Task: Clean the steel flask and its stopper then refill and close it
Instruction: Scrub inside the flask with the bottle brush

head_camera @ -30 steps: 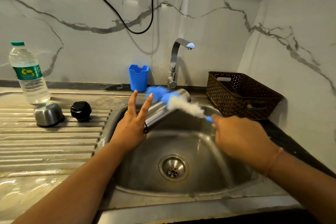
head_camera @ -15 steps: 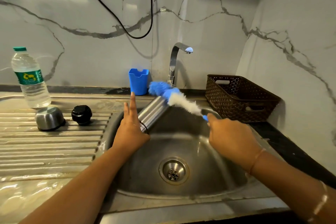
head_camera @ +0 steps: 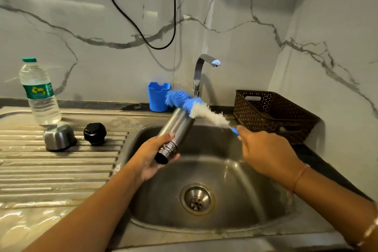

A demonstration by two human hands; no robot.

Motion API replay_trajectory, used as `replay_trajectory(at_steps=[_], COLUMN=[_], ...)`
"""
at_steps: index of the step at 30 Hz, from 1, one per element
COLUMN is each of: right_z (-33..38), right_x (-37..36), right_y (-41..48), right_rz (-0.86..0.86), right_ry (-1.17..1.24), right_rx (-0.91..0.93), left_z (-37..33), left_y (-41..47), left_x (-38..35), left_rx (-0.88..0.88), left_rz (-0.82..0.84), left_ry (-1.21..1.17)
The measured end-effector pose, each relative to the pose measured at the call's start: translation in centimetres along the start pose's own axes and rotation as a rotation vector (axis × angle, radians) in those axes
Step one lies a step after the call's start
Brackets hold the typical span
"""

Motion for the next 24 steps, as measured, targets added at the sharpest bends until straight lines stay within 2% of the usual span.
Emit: replay_trajectory(at_steps=[6,10,13,16,19,22,24], right_z=[3.3,0.0,-1.5,0.9,2.7,0.6,-1.6], right_x=[-1.2,-0.3,0.1,-0.7,-1.5,-1.7,-1.6], right_y=[-2.7,-0.9,-0.2,-1.5,-2.5,-1.1,0.0], right_rz=[0.125,0.062,0.038,0.109,0.105,0.09,0.074], right_ry=[-0.005,-0.033,0.023,0.057,0.024,-0.047,-0.043], right_rx=[0.185,0.085,-0.009,0.105,0.197,0.114,0.009], left_z=[0.7,0.4,0.6,0.4,-0.1,-0.6,-0.8], left_y=[-0.4,-0.3,-0.4,-0.3,0.0,0.0,0.0], left_x=[-0.1,0.1,-0.4,0.0,0.9,0.9,0.9], left_rx=[0.107,0.096,0.088,0.044,0.006,-0.058,-0.141], left_rz=[0.105,0.084,0.048,0.019,0.001,-0.006,-0.06], left_ry=[-0.219,-0.23,-0.166,-0.067,0.041,0.101,0.247])
Point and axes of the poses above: each hand's wrist, its own y-axis towards the middle knuckle, its own x-axis out of the back of the hand, z = x × y, the point moved 6 cm from there along y, towards the middle knuckle, and after that the axes turned 5 degrees about x, right-handed, at the moved point
